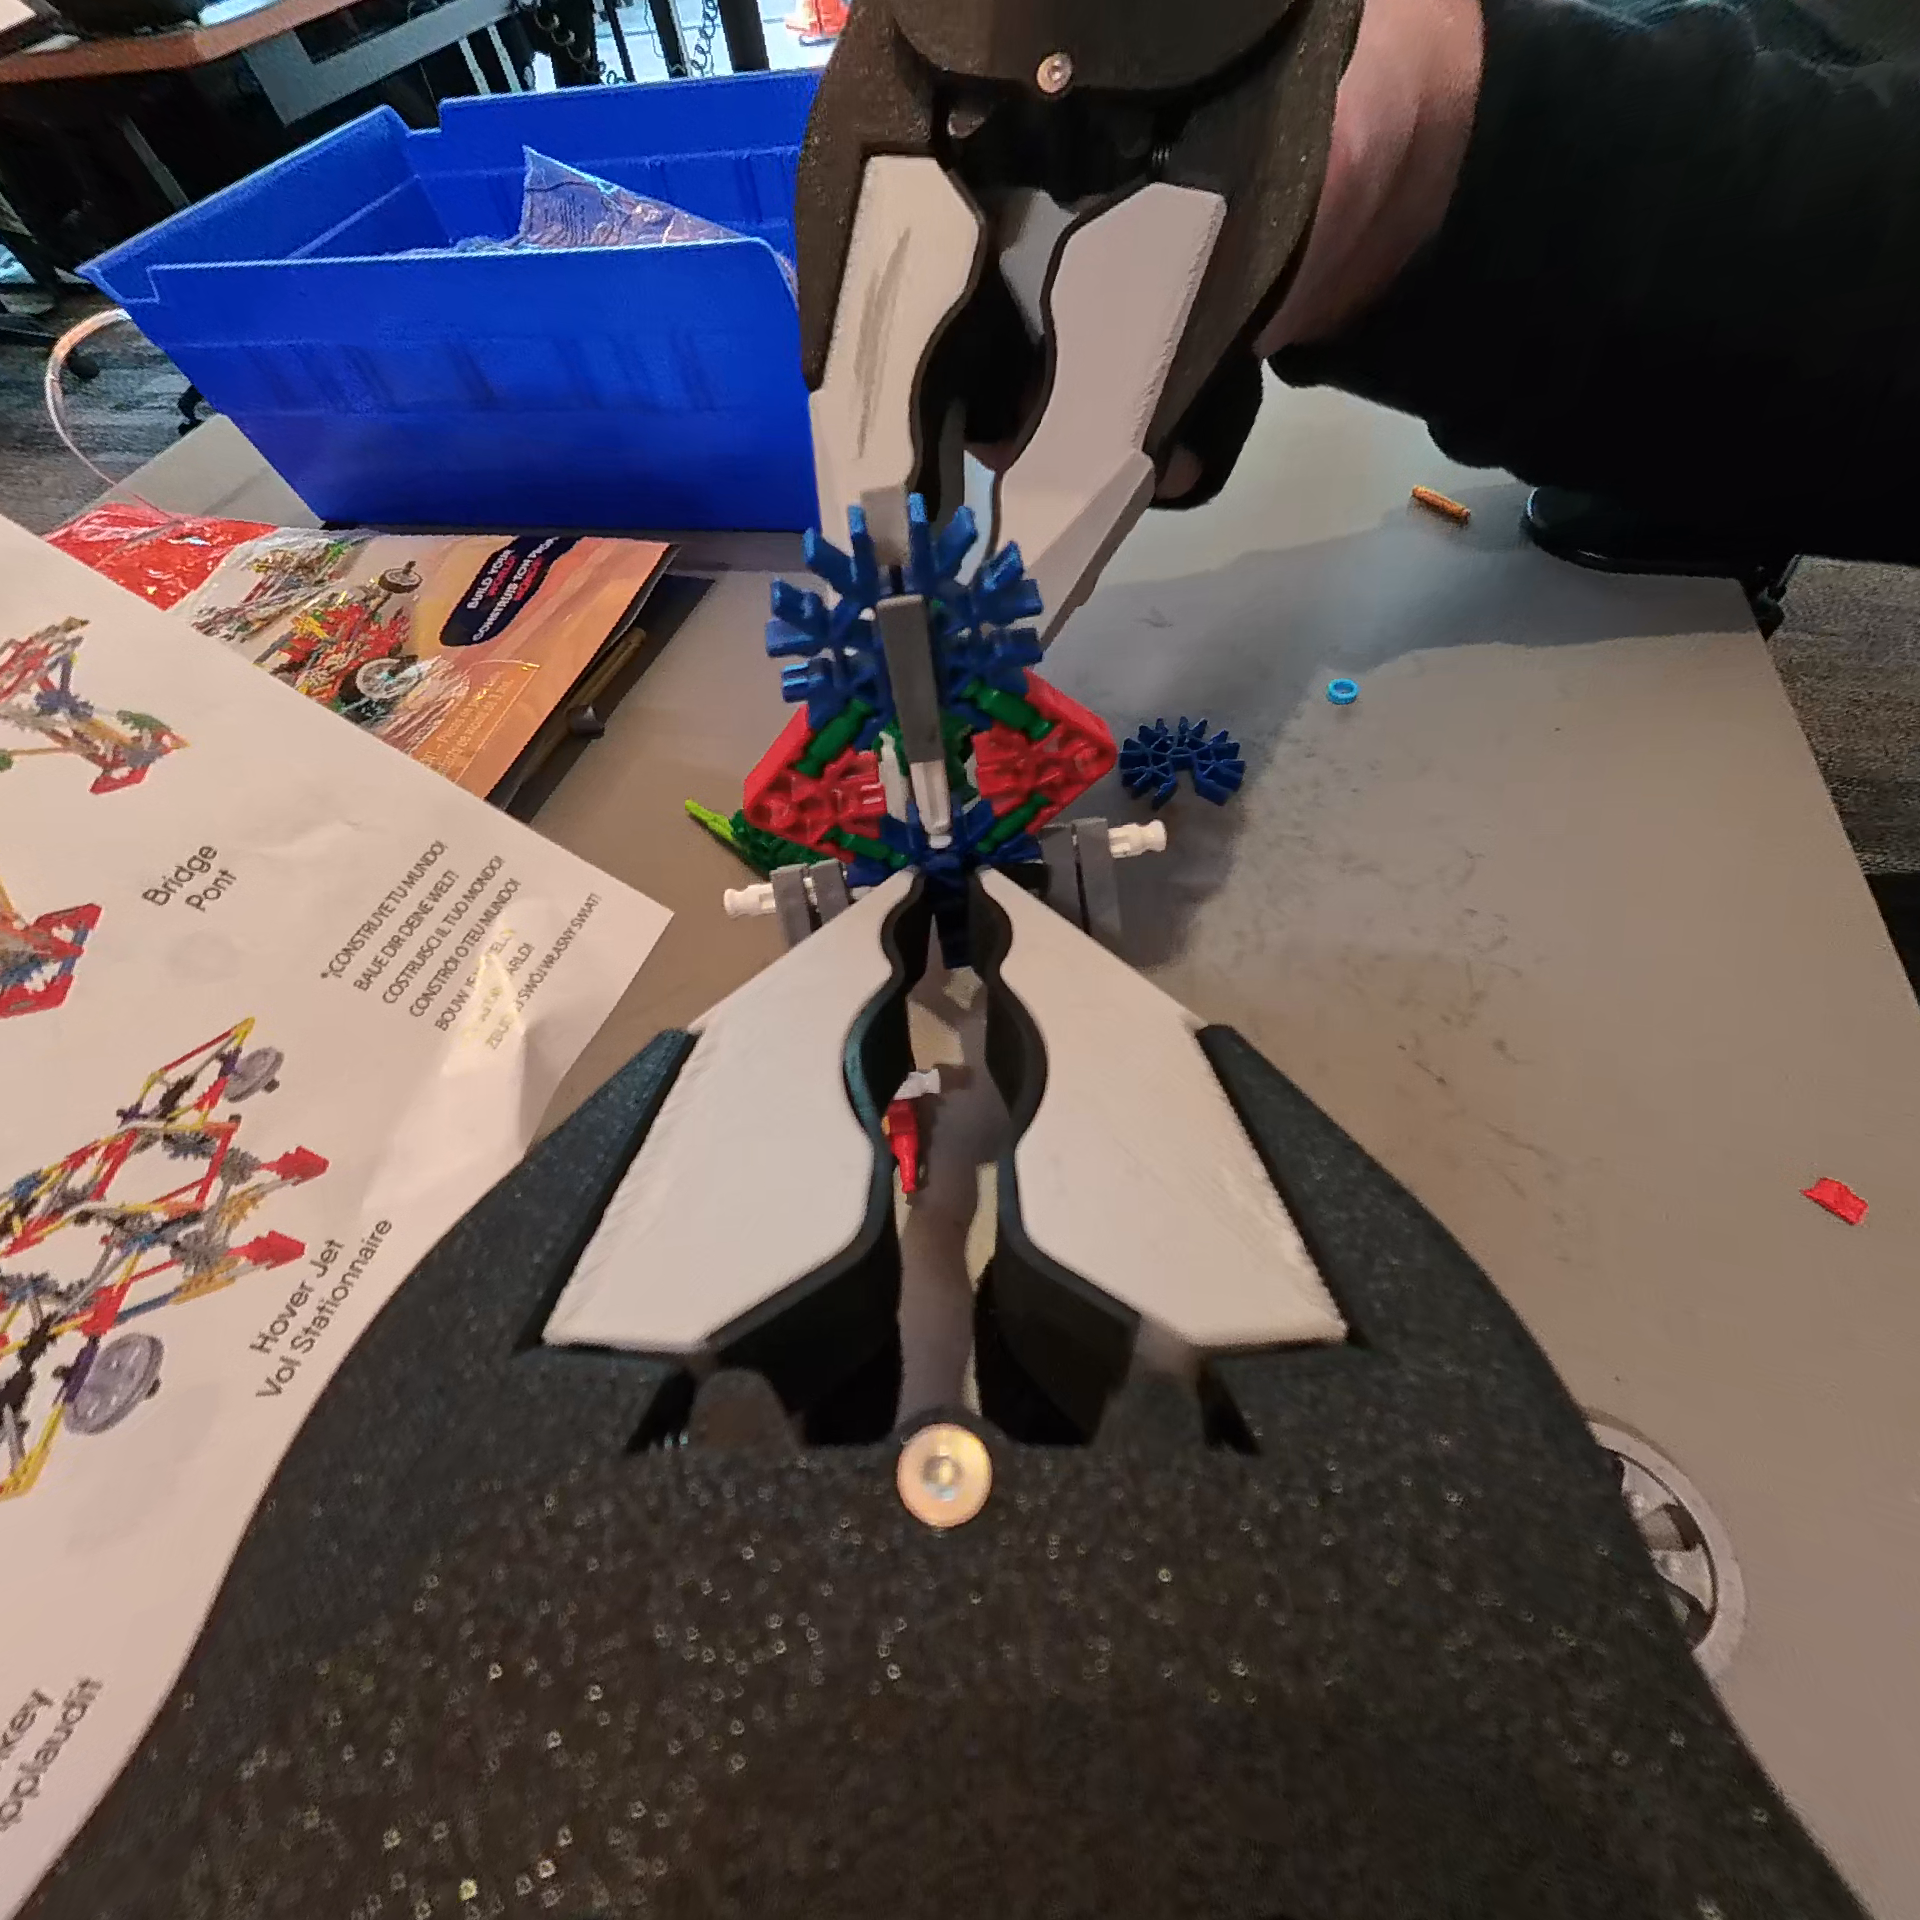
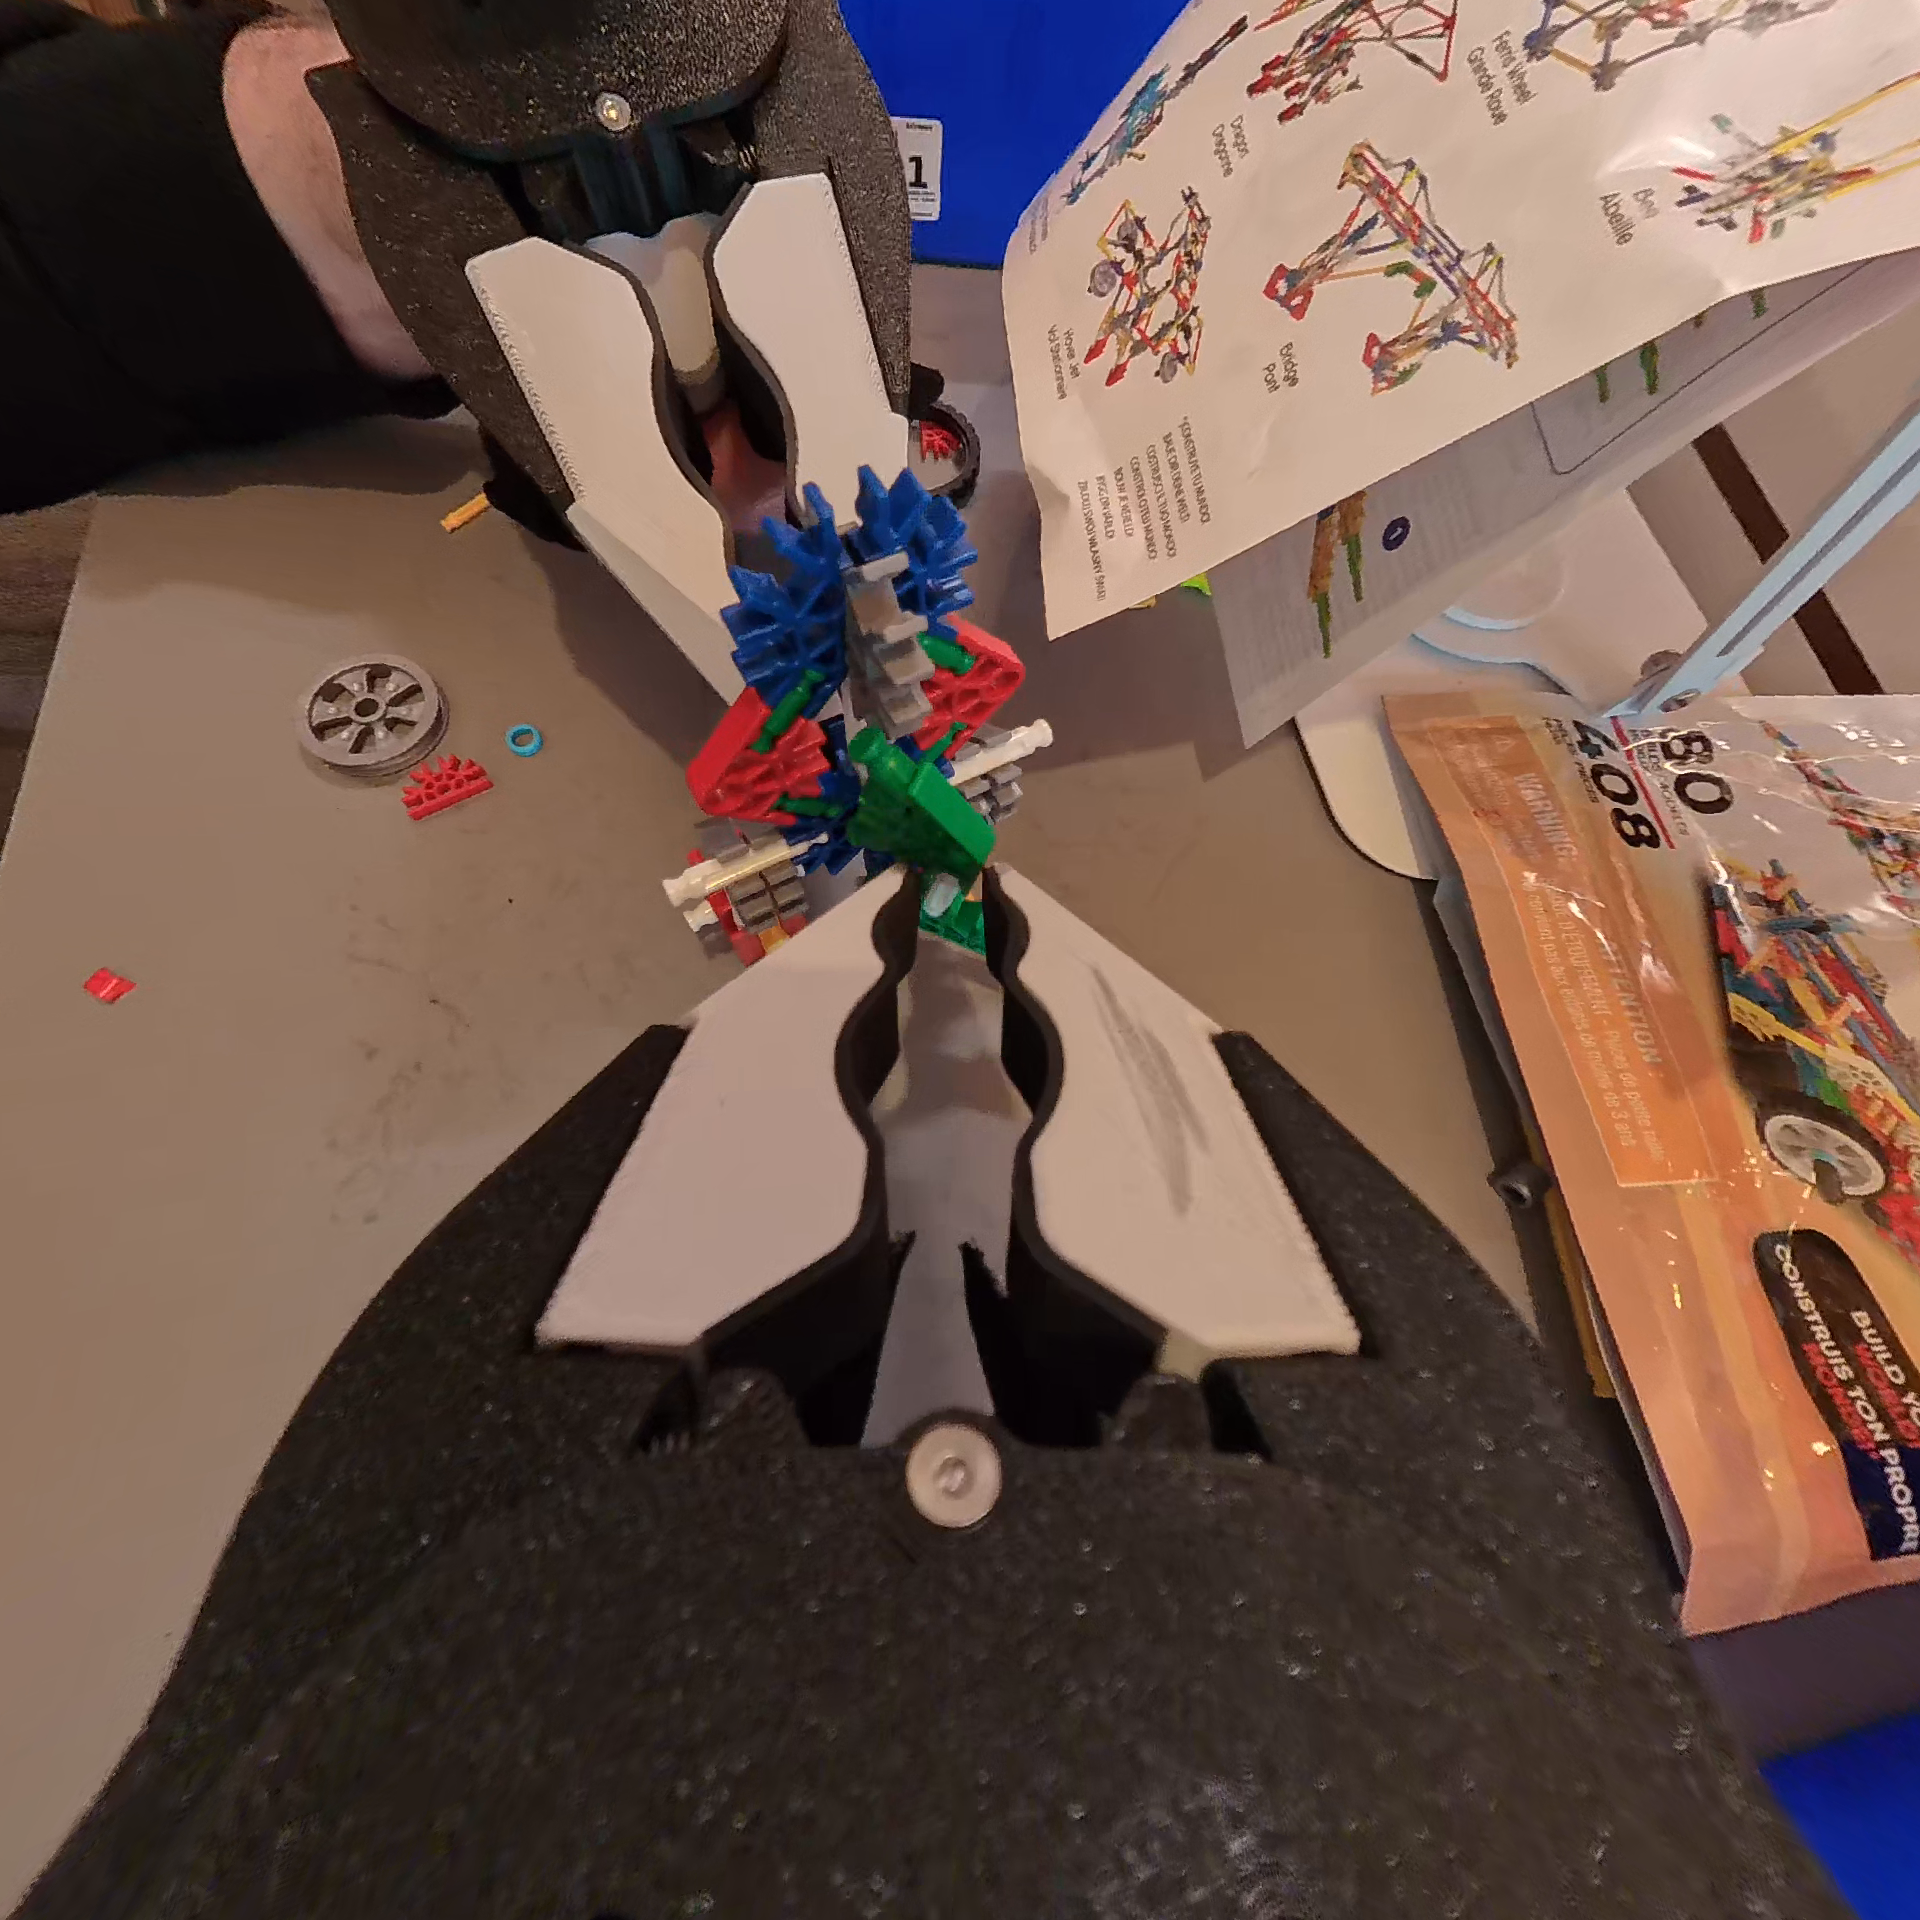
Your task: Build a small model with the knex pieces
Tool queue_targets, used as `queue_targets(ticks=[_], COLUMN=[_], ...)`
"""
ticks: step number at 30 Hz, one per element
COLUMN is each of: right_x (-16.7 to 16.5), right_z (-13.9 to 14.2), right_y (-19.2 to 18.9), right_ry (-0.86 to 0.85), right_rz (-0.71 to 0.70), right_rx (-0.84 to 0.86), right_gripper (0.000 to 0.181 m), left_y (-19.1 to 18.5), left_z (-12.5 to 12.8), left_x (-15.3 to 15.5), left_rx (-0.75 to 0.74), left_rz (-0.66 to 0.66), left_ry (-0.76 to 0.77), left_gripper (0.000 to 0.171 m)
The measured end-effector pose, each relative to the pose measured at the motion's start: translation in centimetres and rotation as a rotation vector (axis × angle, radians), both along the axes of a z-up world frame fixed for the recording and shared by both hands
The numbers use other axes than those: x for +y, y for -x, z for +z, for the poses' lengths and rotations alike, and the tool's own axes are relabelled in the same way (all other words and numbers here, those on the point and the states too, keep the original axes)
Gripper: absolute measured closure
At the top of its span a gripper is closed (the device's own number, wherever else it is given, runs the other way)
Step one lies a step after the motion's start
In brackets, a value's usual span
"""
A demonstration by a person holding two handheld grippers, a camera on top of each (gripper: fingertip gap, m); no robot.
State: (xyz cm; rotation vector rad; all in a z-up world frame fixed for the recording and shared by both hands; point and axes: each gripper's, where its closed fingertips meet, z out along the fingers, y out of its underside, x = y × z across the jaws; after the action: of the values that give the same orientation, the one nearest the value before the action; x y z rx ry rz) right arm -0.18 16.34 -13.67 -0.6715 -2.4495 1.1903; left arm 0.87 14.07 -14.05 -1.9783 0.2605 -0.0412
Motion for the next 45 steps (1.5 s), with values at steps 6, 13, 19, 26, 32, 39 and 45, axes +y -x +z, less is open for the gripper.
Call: queue_targets(ticks=[6,13,19,26,32,39,45], right_x=[0.1,0.0,-0.6,-1.1,-1.3,-1.4,-1.2], right_z=[-0.1,0.3,0.1,0.1,0.0,-0.2,-0.3], right_y=[0.2,0.1,-0.4,-0.5,-0.4,-0.6,-0.6], right_ry=[-0.019,-0.018,-0.011,-0.022,-0.001,-0.086,-0.114], right_rz=[-0.026,-0.002,0.058,0.089,0.139,0.201,0.232], right_rx=[0.049,0.096,0.095,0.115,0.090,0.098,0.055], right_gripper=[0.164,0.154,0.156,0.164,0.164,0.171,0.171], left_y=[0.0,-0.2,-0.3,-0.2,-0.2,-0.1,-0.1], left_z=[0.0,0.0,0.0,0.0,0.0,0.0,0.0], left_x=[0.0,0.1,0.2,0.2,0.1,0.1,0.3], left_rx=[-0.003,0.000,0.002,-0.010,-0.026,-0.025,-0.023], left_rz=[-0.001,-0.007,-0.013,-0.018,-0.032,-0.040,-0.051], left_ry=[-0.002,-0.004,-0.003,-0.008,-0.008,-0.003,0.004], left_gripper=[0.168,0.168,0.168,0.168,0.169,0.169,0.168])
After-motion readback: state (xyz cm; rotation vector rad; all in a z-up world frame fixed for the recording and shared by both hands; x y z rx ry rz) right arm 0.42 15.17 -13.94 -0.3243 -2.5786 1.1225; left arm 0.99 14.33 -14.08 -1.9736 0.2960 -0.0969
